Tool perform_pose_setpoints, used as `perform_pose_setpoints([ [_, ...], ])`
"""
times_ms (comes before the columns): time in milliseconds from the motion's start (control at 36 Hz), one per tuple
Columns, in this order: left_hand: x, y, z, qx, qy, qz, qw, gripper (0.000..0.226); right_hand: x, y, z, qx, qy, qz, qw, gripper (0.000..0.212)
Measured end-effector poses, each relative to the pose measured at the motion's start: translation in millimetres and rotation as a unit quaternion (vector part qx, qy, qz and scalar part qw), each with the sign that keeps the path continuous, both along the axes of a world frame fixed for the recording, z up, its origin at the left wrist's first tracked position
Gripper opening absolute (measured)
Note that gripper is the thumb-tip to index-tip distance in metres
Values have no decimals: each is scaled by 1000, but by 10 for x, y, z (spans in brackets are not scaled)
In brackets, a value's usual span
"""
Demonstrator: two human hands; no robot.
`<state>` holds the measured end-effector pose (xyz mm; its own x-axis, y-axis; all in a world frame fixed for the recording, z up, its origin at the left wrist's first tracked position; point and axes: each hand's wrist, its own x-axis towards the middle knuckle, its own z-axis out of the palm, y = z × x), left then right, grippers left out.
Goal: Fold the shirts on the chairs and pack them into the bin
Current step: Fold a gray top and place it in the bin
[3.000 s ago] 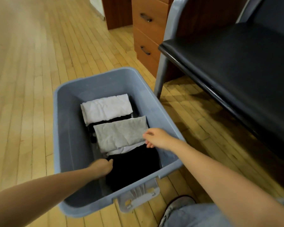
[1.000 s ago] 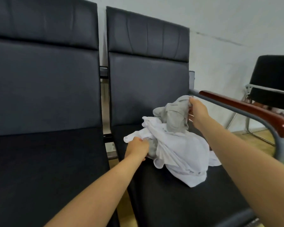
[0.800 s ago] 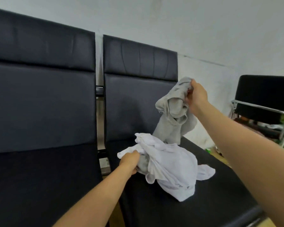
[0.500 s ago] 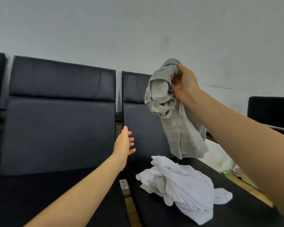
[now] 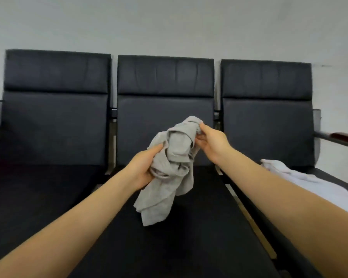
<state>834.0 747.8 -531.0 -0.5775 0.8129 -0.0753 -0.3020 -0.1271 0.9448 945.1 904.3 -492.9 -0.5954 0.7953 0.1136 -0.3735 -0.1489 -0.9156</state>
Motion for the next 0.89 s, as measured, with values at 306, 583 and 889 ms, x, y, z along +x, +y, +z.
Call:
perform_pose_setpoints([
  [306, -747, -720, -509, -82, -94, 64, 990, 18, -154, -159, -920, 1, -207, -54, 977, 27],
  [583, -876, -596, -1253, -243, 134, 95, 956, 24, -229, -233, -1632, 270, -396, -3, 878, 28],
  [889, -735, -595, -1205, -245, 450, 214, 832, 48, -377, -417, -1531, 238, -337, 15, 911, 48],
])
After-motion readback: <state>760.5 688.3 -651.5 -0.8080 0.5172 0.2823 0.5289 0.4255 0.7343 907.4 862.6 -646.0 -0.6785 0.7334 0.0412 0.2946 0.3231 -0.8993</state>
